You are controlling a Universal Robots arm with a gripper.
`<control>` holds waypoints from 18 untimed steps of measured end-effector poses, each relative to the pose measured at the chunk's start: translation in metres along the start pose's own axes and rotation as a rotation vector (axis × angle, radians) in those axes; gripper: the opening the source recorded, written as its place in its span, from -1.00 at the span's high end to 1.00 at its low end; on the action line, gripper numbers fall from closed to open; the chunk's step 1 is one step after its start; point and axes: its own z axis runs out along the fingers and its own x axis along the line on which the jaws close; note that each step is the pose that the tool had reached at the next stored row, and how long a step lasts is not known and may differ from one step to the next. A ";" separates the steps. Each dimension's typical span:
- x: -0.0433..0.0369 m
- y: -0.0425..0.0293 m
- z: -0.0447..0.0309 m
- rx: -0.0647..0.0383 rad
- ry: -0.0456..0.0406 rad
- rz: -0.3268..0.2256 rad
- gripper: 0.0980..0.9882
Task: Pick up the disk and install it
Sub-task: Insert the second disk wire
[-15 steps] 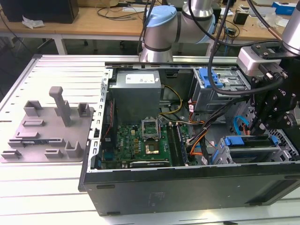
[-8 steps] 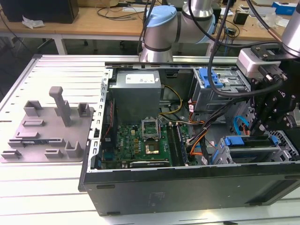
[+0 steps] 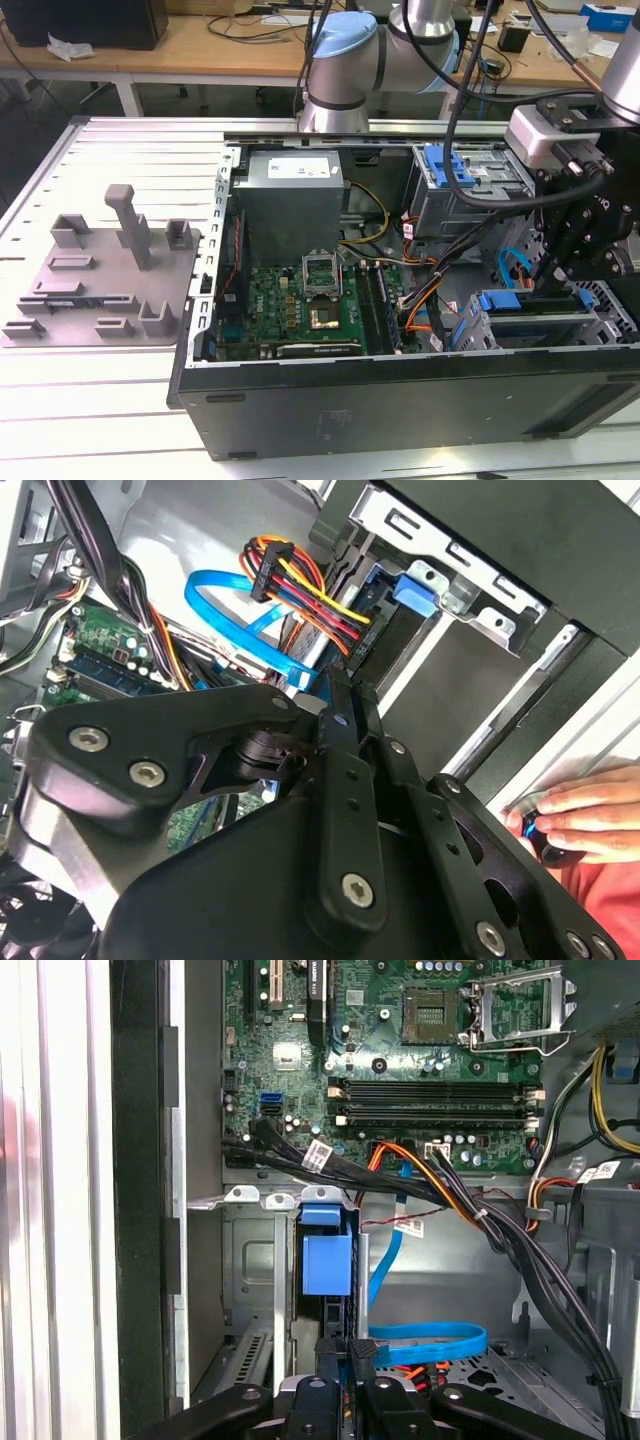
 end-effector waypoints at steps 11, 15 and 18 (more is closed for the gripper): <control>-0.0001 -0.0015 0.0030 0.000 -0.0001 0.000 0.86; -0.0005 -0.0015 0.0041 0.000 -0.0002 0.000 0.86; -0.0018 -0.0015 0.0044 0.000 0.0000 0.000 0.86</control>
